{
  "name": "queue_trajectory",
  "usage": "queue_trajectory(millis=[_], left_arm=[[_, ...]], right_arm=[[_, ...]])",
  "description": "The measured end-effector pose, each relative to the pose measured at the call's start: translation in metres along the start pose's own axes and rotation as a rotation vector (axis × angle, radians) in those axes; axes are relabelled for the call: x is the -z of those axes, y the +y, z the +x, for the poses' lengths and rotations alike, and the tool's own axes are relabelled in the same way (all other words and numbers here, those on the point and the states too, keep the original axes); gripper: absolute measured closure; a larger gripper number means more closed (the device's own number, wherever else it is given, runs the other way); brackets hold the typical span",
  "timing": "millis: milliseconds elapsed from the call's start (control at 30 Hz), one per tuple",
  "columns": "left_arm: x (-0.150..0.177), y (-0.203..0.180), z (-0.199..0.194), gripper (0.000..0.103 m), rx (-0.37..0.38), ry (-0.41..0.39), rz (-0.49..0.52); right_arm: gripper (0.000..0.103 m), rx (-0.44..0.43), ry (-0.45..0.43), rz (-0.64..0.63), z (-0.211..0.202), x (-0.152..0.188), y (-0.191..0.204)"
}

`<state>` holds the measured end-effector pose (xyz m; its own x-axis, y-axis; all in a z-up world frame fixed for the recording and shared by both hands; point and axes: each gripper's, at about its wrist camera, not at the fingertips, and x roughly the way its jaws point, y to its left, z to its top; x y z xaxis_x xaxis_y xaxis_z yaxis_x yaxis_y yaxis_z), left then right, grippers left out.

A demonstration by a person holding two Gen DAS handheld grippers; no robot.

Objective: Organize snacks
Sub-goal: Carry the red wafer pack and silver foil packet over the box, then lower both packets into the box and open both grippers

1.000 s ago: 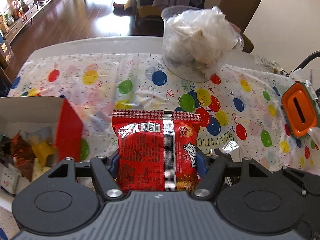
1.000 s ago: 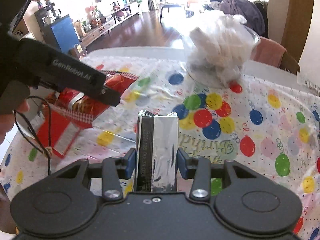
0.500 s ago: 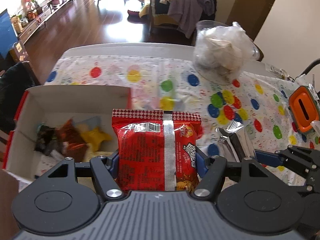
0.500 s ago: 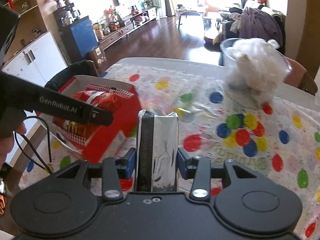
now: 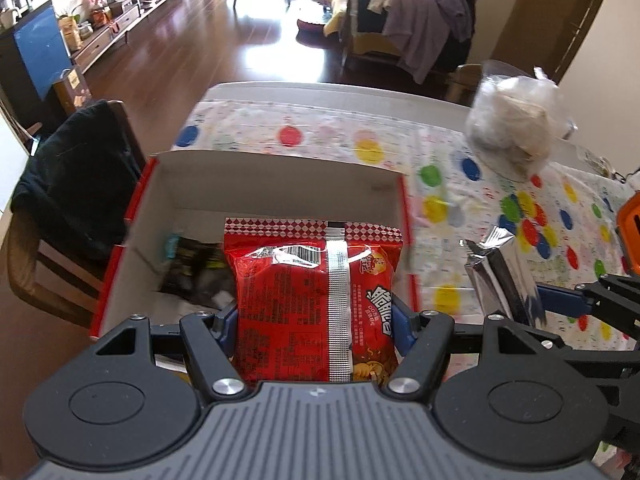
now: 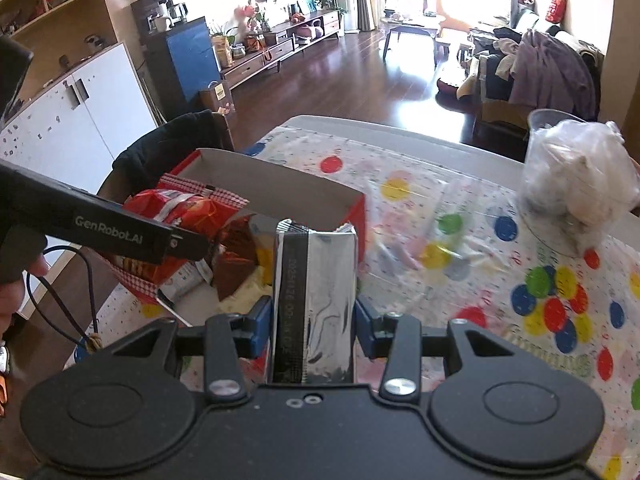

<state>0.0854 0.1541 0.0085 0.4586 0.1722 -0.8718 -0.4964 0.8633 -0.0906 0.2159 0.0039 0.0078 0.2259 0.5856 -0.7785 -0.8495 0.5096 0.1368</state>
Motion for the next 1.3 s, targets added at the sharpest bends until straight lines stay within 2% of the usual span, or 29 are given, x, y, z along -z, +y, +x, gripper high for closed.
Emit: queue_trajectory(millis=[333,500,900,1300], left_arm=[[-0.012,0.067,0.022,0.033,-0.069,0.010,0.011],[-0.019,0.085,0.044,0.033,-0.094,0.024,0.031],[-0.030,0.081,0.093,0.034,-0.095,0.093,0.091],[-0.027,0.077,0.121,0.033,-0.077,0.166,0.087]], right_arm=[[0.062,0.025,0.031,-0.009,0.053,-0.028,0.042],[0.062,0.038,0.068,-0.021,0.085,-0.037,0.056],[0.062,0.073,0.163,-0.031,0.149,-0.047,0.068],[0.062,0.046,0.195,-0.036,0.161,-0.044,0.070]])
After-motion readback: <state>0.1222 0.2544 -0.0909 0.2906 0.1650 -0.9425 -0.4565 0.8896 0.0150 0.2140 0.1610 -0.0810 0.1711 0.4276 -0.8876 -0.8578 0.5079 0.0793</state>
